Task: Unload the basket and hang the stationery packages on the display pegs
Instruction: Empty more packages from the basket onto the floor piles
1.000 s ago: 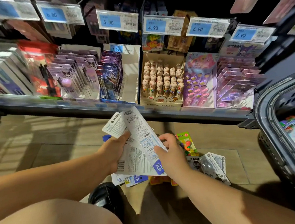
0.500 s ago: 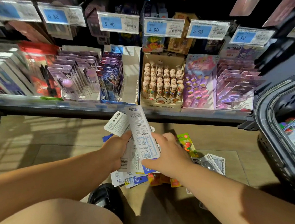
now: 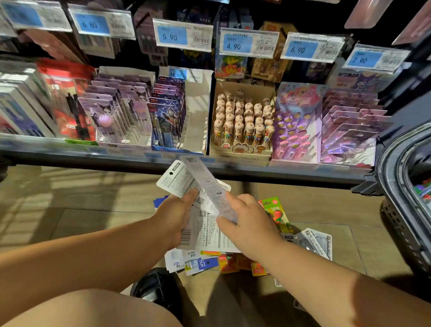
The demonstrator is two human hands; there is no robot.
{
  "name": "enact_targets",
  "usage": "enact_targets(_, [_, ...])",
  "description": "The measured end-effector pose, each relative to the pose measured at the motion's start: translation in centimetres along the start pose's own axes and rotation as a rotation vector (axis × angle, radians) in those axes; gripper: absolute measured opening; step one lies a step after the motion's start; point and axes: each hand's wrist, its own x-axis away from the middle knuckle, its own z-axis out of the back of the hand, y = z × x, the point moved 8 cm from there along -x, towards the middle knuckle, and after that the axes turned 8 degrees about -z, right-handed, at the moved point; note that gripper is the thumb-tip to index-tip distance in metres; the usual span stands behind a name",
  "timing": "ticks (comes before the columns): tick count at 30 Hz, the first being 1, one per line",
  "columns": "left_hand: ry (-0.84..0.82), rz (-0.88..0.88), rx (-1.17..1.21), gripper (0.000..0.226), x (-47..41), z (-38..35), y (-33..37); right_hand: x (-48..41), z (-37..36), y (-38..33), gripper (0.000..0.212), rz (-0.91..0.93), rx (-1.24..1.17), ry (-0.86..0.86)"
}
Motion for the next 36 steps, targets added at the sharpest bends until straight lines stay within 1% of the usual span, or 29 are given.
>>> enact_targets(3, [0.021, 0.028, -0.043, 0.027, -0.3, 1.1, -0.4, -0.3, 0.3, 0.1, 0.030, 0.011, -0.073, 0.059])
enact_targets(6, [0.079, 0.009, -0.053, 0.021, -0.6, 2.9, -0.7, -1.5, 0.1, 2.0, 0.031, -0.118, -0.176, 0.090])
enact_targets(9, [0.168, 0.006, 0.022, 0.012, -0.9, 5.1, -0.9, -2.5, 0.1, 4.6, 0.029, -0.277, -0.252, 0.110])
enact_targets(10, [0.195, 0.016, 0.061, 0.010, -1.3, 5.9, -1.0, -2.6, -0.1, 5.4, 0.028, -0.317, -0.287, 0.099])
enact_targets(12, [0.260, 0.026, 0.150, 0.017, -1.8, 7.5, -0.5, -2.8, -0.8, 6.9, 0.027, -0.388, -0.350, 0.053])
enact_targets(14, [0.320, 0.020, 0.188, 0.021, -2.2, 9.2, 0.4, -2.6, -2.0, 8.1, 0.022, -0.446, -0.345, -0.016])
enact_targets(16, [0.366, 0.019, 0.188, 0.019, -2.5, 10.5, 1.1, -2.4, -3.2, 8.8, 0.020, -0.475, -0.310, -0.063])
enact_targets(18, [0.391, -0.008, 0.205, 0.013, -2.7, 11.1, 1.7, -2.3, -4.3, 8.7, 0.024, -0.476, -0.359, -0.094])
enact_targets(21, [0.391, -0.007, 0.222, 0.010, -2.6, 11.0, 1.8, -2.5, -6.0, 7.5, 0.025, -0.446, -0.473, -0.171])
enact_targets(23, [0.393, -0.003, 0.213, 0.011, -2.5, 10.8, 1.7, -2.6, -7.2, 6.2, 0.027, -0.433, -0.501, -0.285])
enact_targets(25, [0.390, 0.009, 0.211, 0.013, -2.1, 10.4, 1.8, -2.2, -9.0, 5.9, 0.033, -0.493, -0.517, -0.439])
enact_targets(27, [0.389, 0.014, 0.198, 0.013, -1.8, 10.1, 1.9, -1.2, -10.2, 6.8, 0.037, -0.581, -0.463, -0.509])
enact_targets(29, [0.376, 0.005, 0.202, 0.020, -1.9, 9.7, 1.8, -1.0, -10.2, 8.3, 0.044, -0.613, -0.421, -0.471])
enact_targets(30, [0.360, 0.004, 0.210, 0.022, -2.0, 9.2, 1.7, -1.0, -9.9, 8.7, 0.045, -0.620, -0.463, -0.444])
enact_targets(33, [0.308, 0.003, 0.200, 0.009, -1.7, 7.2, 1.7, -1.3, -8.2, 8.4, 0.046, -0.625, -0.700, -0.400])
enact_targets(36, [0.233, 0.003, 0.164, 0.008, -1.5, 4.4, 1.7, -1.4, -6.5, 6.7, 0.053, -0.614, -0.959, -0.421])
